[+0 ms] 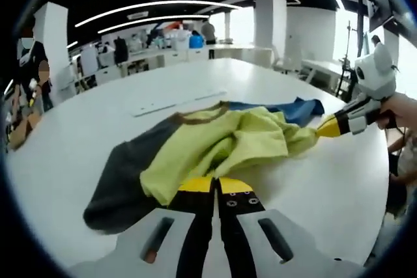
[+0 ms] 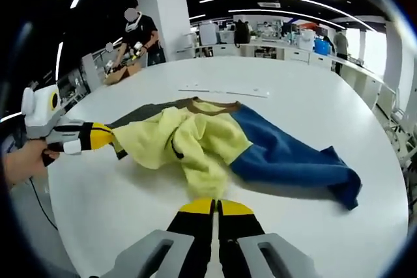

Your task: Fold the garment on the visible template until the final outline fits inside the template.

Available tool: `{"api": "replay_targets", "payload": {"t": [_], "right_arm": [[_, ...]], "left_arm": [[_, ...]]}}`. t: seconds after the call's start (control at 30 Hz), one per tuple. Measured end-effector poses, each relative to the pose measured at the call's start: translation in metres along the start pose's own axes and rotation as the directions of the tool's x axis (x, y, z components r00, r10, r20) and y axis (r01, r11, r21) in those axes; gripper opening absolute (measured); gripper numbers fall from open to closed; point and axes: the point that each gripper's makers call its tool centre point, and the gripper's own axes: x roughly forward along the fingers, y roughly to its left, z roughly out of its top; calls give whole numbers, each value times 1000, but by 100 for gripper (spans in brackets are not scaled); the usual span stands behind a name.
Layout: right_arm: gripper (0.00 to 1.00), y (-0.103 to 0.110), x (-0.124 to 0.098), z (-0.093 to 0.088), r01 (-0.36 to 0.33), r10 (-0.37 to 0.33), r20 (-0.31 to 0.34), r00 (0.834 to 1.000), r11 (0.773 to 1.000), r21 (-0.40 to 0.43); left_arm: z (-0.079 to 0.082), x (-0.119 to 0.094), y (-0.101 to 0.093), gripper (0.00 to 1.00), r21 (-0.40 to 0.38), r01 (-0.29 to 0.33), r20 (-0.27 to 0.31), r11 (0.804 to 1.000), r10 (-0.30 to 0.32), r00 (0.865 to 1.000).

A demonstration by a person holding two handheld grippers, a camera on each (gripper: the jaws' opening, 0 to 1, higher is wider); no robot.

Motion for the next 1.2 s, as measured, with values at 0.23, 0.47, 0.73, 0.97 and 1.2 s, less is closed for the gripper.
{"api": "replay_targets", "payload": {"t": [0.23,0.47,0.73,0.97,1.2], "right_arm": [[0,-1,-9,-11,1,-1,-14,1000,1000,-3],[0,0,-16,-21,1,-1,-28,1000,1000,11],[0,-2,-17,-31,9,-7,-43,999,999,36],[0,-4,-18,-35,12,-10,-53,999,999,41],[0,-6,-18,-36,16,-14,-55,998,999,43]], "left_arm": [[-22,-18,-7,0,62,25,-68,998,-21,997],[-34,-29,-14,0,76,37,-93,996,-30,995],[-55,-31,-28,0,152,72,-174,986,-45,984],[-68,-27,-32,0,88,66,-201,994,-47,978],[-76,-26,-35,4,-2,69,-206,998,-68,976]]}}
